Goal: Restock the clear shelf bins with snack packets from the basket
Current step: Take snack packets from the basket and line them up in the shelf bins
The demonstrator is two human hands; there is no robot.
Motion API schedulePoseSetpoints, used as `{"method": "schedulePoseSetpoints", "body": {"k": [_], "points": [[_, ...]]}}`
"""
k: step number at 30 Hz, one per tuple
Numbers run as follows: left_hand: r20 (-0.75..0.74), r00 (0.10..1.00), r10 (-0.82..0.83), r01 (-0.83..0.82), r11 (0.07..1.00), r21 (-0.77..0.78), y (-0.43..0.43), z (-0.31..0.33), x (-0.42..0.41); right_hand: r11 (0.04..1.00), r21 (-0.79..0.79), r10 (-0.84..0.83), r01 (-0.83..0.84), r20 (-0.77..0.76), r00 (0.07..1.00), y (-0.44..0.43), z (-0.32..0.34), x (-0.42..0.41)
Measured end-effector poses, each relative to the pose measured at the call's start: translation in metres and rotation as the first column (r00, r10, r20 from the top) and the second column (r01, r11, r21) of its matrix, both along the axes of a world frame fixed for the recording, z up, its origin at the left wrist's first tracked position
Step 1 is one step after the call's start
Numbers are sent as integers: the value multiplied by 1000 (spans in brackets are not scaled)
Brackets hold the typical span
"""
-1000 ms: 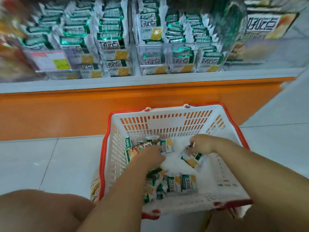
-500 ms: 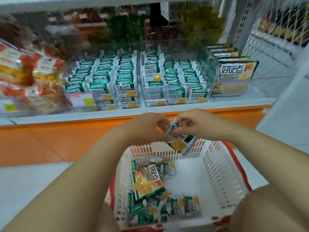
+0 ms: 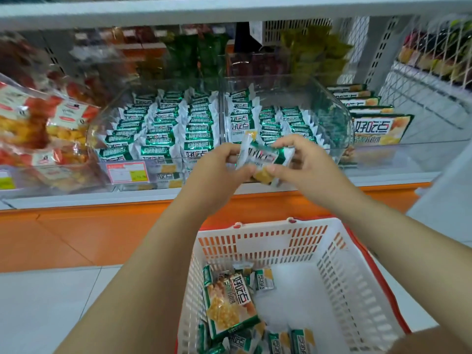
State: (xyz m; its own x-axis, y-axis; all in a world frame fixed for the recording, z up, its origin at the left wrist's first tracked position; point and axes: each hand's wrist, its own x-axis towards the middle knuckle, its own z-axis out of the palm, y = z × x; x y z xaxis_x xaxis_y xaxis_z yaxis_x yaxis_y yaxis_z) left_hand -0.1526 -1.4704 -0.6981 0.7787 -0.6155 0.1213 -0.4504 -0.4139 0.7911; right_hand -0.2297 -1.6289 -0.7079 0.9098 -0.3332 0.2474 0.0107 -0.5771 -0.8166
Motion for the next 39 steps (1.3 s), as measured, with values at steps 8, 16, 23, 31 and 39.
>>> {"method": "schedulePoseSetpoints", "body": {"k": [8, 16, 23, 31, 39], "points": [[119, 989, 88, -126, 924, 360, 17, -20, 29, 967, -177, -181, 180, 9, 983, -36, -1, 98], [109, 993, 43, -84, 910, 406, 14, -23, 27, 891, -447, -150, 78, -128, 980, -47, -12, 147], [108, 993, 37, -81, 897, 434, 9, -25, 25, 851, -522, -110, -55, -280, 954, -44, -7, 137], [138, 986, -98, -21, 738, 674, 3, -48, -12, 911, -352, -135, 213, 233, 963, -16, -24, 41], [-184, 979, 90, 56, 746, 663, 4, -167, -68, 980, -93, -198, 176, -387, 900, -16, -177, -49]]}}
